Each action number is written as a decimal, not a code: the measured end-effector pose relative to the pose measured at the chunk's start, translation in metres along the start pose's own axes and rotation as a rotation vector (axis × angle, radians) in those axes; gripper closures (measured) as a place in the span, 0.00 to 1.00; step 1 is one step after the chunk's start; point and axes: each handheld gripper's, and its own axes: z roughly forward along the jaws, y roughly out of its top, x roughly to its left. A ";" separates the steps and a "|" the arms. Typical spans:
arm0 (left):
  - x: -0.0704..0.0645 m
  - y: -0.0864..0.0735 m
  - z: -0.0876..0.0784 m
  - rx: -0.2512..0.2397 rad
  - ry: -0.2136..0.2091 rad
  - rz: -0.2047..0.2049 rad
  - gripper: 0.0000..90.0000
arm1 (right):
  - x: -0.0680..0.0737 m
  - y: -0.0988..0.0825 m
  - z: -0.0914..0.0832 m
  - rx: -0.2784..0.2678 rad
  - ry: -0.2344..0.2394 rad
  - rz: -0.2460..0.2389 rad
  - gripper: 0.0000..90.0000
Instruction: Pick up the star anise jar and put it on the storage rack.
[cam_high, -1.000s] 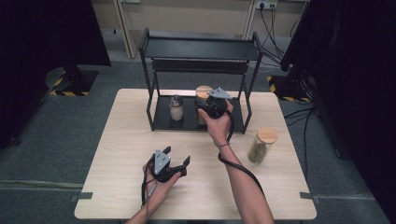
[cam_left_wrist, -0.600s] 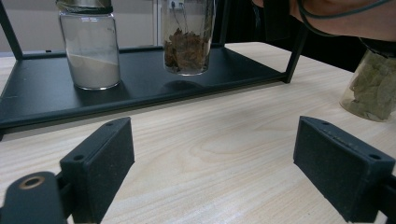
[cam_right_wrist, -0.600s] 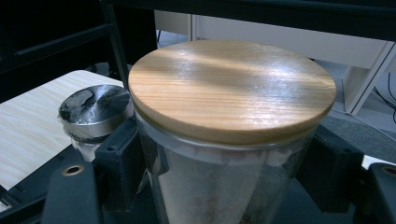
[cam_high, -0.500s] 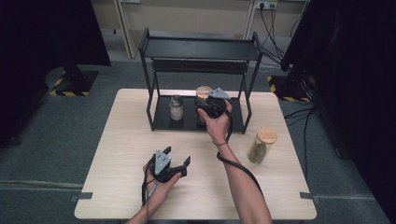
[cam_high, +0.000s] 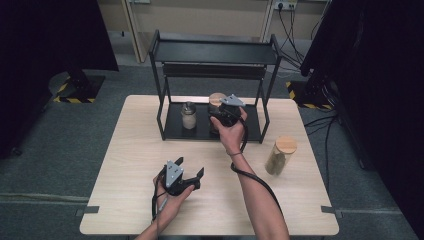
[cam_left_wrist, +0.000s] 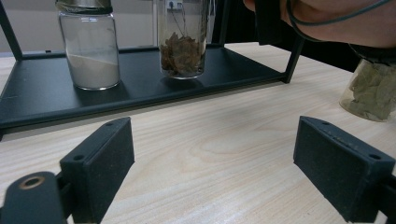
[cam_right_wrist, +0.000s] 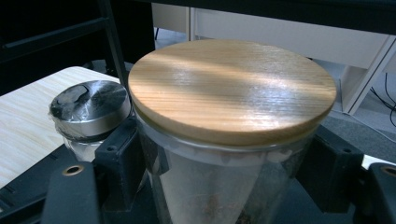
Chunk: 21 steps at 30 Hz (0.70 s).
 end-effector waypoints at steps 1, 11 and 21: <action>0.000 0.000 0.000 0.000 0.000 -0.001 0.13 | 0.000 0.000 0.001 0.001 0.000 -0.001 0.28; 0.000 0.000 0.000 -0.001 -0.001 -0.001 0.13 | 0.001 -0.003 0.003 0.005 0.001 -0.005 0.28; 0.000 0.000 0.000 0.000 -0.001 0.001 0.13 | 0.001 -0.006 0.004 0.004 0.004 -0.001 0.28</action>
